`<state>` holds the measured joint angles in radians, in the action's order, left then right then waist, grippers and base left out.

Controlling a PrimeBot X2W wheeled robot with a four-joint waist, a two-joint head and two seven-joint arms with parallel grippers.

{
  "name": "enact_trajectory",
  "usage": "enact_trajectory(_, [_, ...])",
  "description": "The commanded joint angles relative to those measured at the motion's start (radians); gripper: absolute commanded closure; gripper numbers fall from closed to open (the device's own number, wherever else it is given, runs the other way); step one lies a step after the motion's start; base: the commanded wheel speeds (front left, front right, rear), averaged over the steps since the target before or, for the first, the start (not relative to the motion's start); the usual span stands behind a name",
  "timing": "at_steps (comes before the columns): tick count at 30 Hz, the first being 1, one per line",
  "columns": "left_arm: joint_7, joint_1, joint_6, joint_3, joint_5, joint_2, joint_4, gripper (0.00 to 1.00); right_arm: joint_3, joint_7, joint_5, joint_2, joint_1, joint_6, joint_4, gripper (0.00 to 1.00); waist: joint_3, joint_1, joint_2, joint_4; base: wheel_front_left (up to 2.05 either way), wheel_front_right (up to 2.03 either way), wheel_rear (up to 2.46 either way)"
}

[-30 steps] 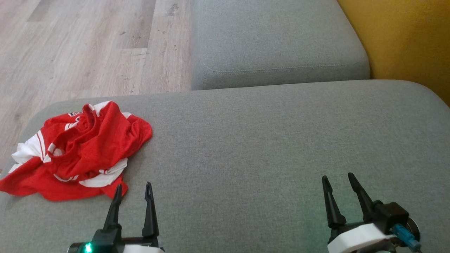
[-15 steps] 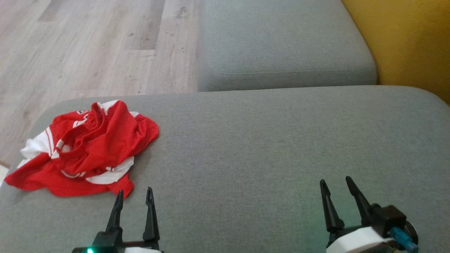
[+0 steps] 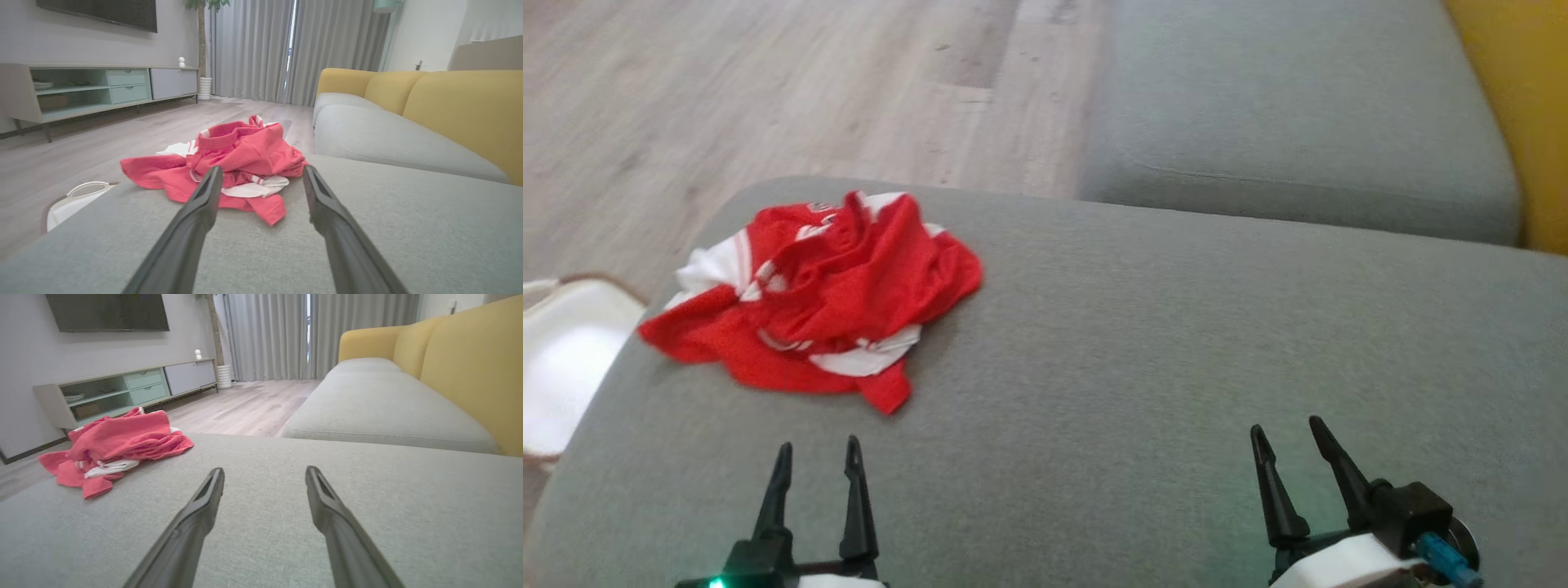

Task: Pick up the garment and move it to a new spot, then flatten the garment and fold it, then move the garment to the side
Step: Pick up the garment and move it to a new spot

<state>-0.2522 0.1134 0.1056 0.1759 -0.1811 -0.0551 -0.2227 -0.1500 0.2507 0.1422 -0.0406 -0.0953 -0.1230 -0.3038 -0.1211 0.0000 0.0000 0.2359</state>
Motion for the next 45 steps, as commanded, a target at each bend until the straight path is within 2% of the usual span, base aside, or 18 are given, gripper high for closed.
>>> enact_trajectory(1, [-0.010, -0.028, 0.000, -0.043, 0.013, 0.005, 0.035, 0.00, -0.025, 0.011, 0.006, -0.010, 0.045, -0.008, 0.033, 0.00, 0.004, 0.0000, 0.0000, 0.056, 0.00, 0.00, 0.00])
enact_trajectory(7, [-0.010, -0.021, -0.010, -0.072, 0.024, 0.005, 0.039, 0.00, -0.038, 0.011, 0.019, -0.010, 0.049, -0.008, 0.033, 0.00, 0.003, 0.0000, 0.0000, 0.124, 0.00, 0.00, 0.00])
enact_trajectory(14, [-0.010, -0.017, -0.022, -0.090, 0.034, 0.005, 0.048, 0.00, -0.036, 0.011, 0.024, -0.010, 0.049, -0.008, 0.033, 0.00, 0.002, 0.0000, 0.0000, 0.159, 0.00, 0.00, 0.00])
enact_trajectory(27, [-0.010, -0.044, -0.048, -0.097, 0.049, 0.005, 0.085, 0.00, -0.034, 0.011, 0.018, -0.010, 0.049, -0.008, 0.030, 0.00, 0.021, 0.0000, 0.0000, 0.167, 0.00, 0.00, 0.00])
enact_trajectory(30, [-0.010, -0.087, -0.073, -0.101, 0.070, -0.001, 0.119, 0.00, -0.035, 0.011, -0.016, -0.010, 0.050, -0.008, 0.037, 0.00, 0.039, 0.0000, 0.0000, 0.163, 0.00, 0.00, 0.00])
enact_trajectory(34, [-0.010, -0.192, -0.135, -0.100, 0.085, -0.043, 0.154, 0.00, -0.020, 0.011, -0.066, -0.010, 0.056, -0.008, 0.065, 0.00, 0.082, 0.0000, 0.0000, 0.157, 0.00, 0.00, 0.00])
enact_trajectory(38, [0.014, -0.366, -0.189, -0.094, 0.076, -0.103, 0.129, 0.00, -0.013, 0.011, -0.136, -0.010, 0.060, -0.008, 0.077, 0.00, 0.138, 0.0000, 0.0000, 0.152, 0.00, 0.00, 0.00])
enact_trajectory(41, [0.073, -0.533, -0.215, -0.080, 0.062, -0.158, 0.097, 0.00, -0.019, 0.011, -0.201, -0.010, 0.088, -0.008, 0.084, 0.00, 0.203, 0.0000, 0.0000, 0.136, 0.00, 0.00, 0.00])
enact_trajectory(45, [0.204, -0.733, -0.233, -0.027, 0.006, -0.235, 0.013, 0.00, -0.024, 0.011, -0.249, -0.024, 0.133, -0.008, 0.105, 0.00, 0.283, 0.0000, 0.0000, 0.104, 0.00, 0.00, 0.00])
